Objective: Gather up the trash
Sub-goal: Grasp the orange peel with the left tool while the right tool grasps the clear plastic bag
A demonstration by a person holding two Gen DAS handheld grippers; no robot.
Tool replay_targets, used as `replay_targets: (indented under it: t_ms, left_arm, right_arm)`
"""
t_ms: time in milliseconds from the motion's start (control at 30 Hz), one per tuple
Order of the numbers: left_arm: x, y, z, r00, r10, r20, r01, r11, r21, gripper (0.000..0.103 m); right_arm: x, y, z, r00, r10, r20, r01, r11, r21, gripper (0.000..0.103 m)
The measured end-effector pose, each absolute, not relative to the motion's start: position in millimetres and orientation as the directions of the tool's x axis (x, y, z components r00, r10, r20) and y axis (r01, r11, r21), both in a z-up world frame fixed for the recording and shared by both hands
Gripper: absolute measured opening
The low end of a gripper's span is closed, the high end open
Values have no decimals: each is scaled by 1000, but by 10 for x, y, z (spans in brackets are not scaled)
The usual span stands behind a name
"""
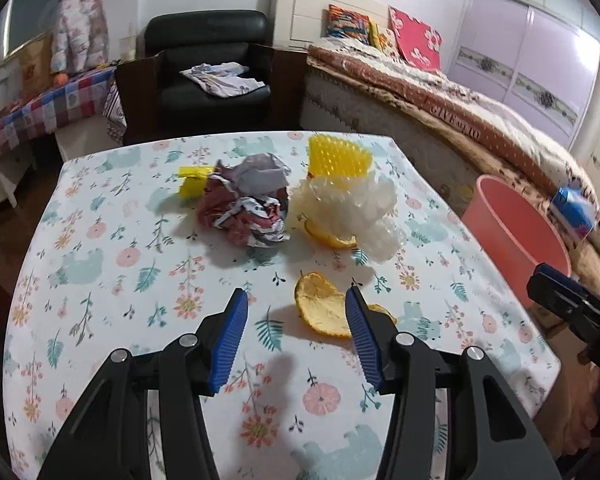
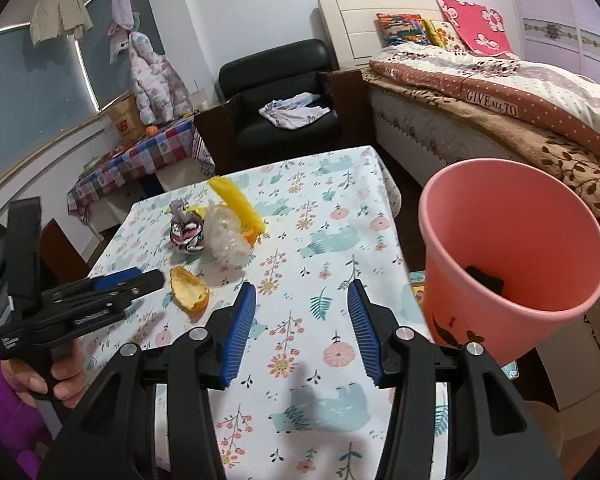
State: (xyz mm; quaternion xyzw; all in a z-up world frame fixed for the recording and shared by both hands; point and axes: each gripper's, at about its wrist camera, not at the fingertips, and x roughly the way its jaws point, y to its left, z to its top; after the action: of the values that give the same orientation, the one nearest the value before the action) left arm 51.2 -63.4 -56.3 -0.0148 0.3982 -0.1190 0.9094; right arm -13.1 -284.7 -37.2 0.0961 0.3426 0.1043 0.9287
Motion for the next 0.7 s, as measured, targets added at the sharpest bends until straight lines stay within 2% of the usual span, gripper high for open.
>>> replay_targets:
  t_ms: [100, 300, 367, 433, 467, 533, 700]
  left_arm:
    - [599, -695, -614, 642, -225, -733, 213, 971, -111, 50]
    - [732, -760, -729, 593, -232, -771, 217, 968, -124, 36]
    - [755, -759, -758, 579, -237, -780, 216, 967, -134, 28]
    - [770, -750, -774, 570, -247, -784, 214, 965, -149, 13]
    - [775, -740, -782, 568, -248, -785, 211, 965, -153, 10]
    - [768, -720, -780, 569, -256, -781, 210, 964, -163, 6]
    - [691, -590, -711, 590, -272, -760, 192, 962, -195, 4]
  right_arm:
    - [-109, -2815, -380, 740, 260, -621, -132, 961, 245, 49]
    - [-31, -2733, -419, 724, 278, -631, -145, 956, 255, 49]
    - [7, -2691, -433, 719, 284, -635, -152, 955, 256, 49]
    - [51, -2635, -441, 713, 291, -637, -161, 953, 255, 49]
    - [70, -2612, -442, 711, 295, -638, -165, 952, 257, 49]
    - [116, -2554, -444, 706, 304, -640, -178, 950, 256, 49]
    - [235, -2390, -410, 703, 322, -634, -211, 946, 247, 49]
